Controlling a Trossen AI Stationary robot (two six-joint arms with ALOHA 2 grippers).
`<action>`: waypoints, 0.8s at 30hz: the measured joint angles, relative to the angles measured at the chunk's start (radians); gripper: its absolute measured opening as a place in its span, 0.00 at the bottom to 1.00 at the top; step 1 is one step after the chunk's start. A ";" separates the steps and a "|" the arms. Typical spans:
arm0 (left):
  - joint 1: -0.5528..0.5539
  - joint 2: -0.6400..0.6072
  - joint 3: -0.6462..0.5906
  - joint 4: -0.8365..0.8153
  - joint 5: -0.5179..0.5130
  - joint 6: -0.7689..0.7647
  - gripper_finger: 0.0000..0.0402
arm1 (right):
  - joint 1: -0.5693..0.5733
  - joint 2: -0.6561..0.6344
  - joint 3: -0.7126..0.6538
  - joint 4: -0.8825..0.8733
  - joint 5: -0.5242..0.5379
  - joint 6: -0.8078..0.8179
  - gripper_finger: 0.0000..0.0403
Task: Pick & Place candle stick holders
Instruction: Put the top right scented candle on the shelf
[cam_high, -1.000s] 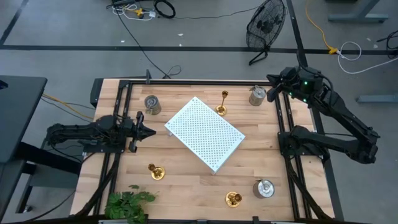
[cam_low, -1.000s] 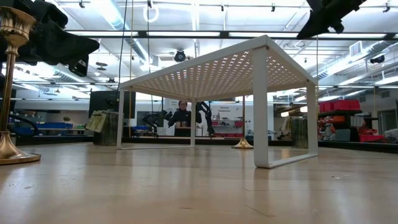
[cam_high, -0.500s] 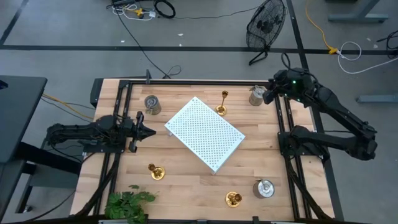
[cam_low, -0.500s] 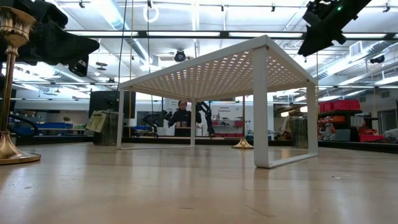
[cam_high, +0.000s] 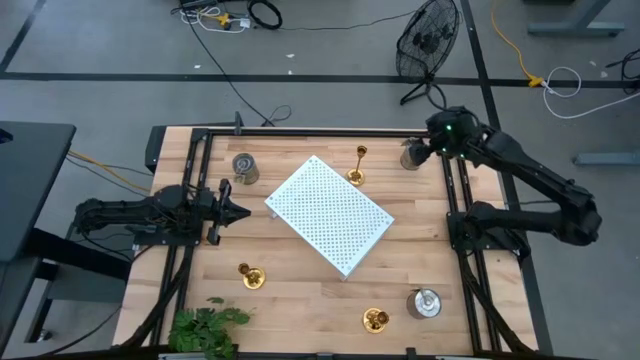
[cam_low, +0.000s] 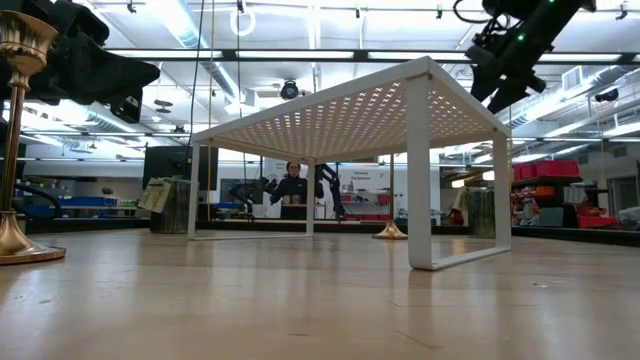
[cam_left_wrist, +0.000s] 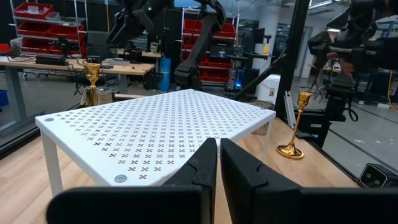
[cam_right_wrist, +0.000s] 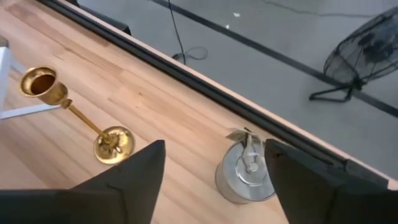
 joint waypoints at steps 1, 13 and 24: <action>0.000 0.000 0.000 0.000 0.000 0.000 0.06 | 0.000 0.008 0.000 0.000 0.000 0.005 0.73; 0.000 0.000 0.000 0.000 0.000 0.000 0.06 | -0.002 0.078 0.000 -0.016 0.060 0.025 0.83; 0.000 0.000 0.000 0.000 0.000 0.000 0.06 | -0.030 0.176 0.000 -0.050 0.060 0.066 0.83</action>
